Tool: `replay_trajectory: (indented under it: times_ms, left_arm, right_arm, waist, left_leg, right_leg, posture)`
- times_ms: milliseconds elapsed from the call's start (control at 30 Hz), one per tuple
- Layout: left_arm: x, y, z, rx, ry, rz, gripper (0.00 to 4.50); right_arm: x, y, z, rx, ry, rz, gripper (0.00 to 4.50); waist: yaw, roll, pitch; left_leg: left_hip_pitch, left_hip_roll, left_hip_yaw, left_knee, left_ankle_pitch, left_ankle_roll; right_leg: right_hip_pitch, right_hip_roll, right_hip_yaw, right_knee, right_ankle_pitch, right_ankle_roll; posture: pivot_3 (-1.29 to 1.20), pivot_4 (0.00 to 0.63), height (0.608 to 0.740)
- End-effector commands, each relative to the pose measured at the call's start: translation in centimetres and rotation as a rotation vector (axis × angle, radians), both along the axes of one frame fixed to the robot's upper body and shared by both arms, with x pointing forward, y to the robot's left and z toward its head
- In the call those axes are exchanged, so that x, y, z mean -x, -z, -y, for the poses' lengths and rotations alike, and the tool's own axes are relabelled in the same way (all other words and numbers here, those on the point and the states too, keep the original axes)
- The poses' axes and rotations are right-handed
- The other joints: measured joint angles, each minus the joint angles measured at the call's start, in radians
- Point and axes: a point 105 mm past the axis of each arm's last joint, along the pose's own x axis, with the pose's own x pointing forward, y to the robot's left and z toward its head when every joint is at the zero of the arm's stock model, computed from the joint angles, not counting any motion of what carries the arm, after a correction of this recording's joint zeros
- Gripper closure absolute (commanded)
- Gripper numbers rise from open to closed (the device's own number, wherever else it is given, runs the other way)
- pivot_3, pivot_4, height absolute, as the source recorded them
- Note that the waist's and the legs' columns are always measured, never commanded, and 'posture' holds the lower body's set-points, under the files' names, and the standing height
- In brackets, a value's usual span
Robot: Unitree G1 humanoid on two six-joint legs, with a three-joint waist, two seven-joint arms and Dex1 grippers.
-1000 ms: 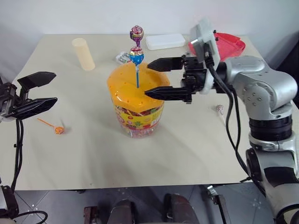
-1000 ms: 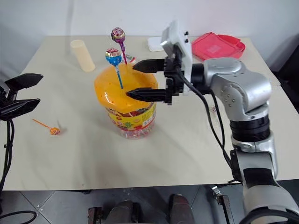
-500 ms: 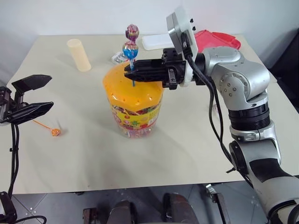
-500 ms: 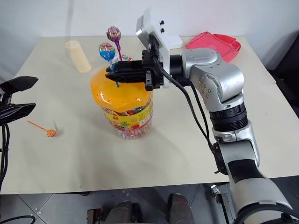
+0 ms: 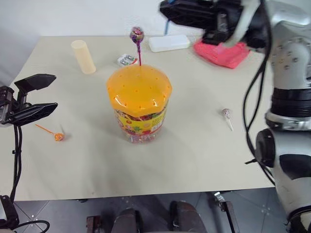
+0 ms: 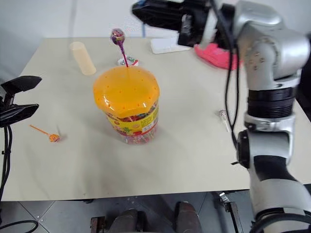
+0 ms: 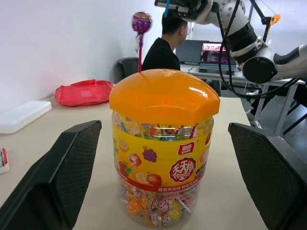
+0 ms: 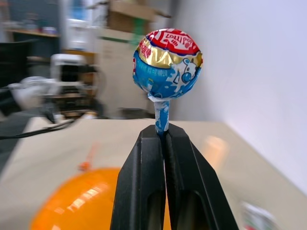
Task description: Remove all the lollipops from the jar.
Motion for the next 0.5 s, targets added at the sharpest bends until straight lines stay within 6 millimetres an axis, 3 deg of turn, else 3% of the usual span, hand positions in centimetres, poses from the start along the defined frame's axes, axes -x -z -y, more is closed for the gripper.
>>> replay_trajectory:
  times_ms: [33,100,167,300,500]
  left_arm:
    - [1.4,-0.3,0.1,-0.032,0.106,0.040,0.00]
    - [1.5,-0.2,0.0,-0.036,0.103,0.033,0.00]
    - [1.7,-0.3,-0.2,-0.041,0.099,0.036,0.00]
    - [2.1,-1.0,-0.3,-0.018,0.107,0.062,0.00]
    - [3.0,-1.5,-0.7,0.030,0.119,0.081,0.00]
  right_arm:
    - [-1.0,0.0,4.5,0.035,0.207,-0.006,4.47]
    - [-2.1,1.2,7.0,0.076,0.333,-0.065,4.47]
    - [-3.5,4.7,10.7,0.179,0.492,-0.188,4.47]
    - [-4.4,10.3,15.9,0.285,0.674,-0.355,4.47]
    - [-5.8,17.5,21.7,0.317,0.934,-0.550,4.47]
  waist:
    - [0.000,0.000,0.000]
    - [0.004,0.000,0.000]
    - [0.007,-0.001,0.000]
    - [0.006,-0.001,-0.001]
    - [0.002,0.000,0.000]
  left_leg:
    - [0.000,0.000,0.000,0.000,0.000,0.000]
    - [0.000,0.000,0.000,0.000,0.000,0.000]
    - [0.000,-0.002,0.001,0.000,-0.001,0.001]
    - [0.000,-0.003,0.003,0.000,-0.001,0.002]
    - [0.000,-0.003,0.005,0.000,-0.001,0.002]
  right_leg:
    - [0.000,0.000,0.000,0.000,0.000,0.000]
    - [0.000,0.000,0.000,0.000,0.000,0.000]
    - [0.000,-0.002,0.000,0.000,0.000,0.000]
    - [0.000,-0.004,0.001,-0.001,0.000,0.000]
    - [-0.001,-0.004,0.001,-0.002,0.000,0.000]
  posture:
    - [0.00,0.150,0.740]
    - [0.00,0.150,0.740]
    - [0.00,0.150,0.740]
    - [0.00,0.150,0.740]
    - [0.00,0.150,0.740]
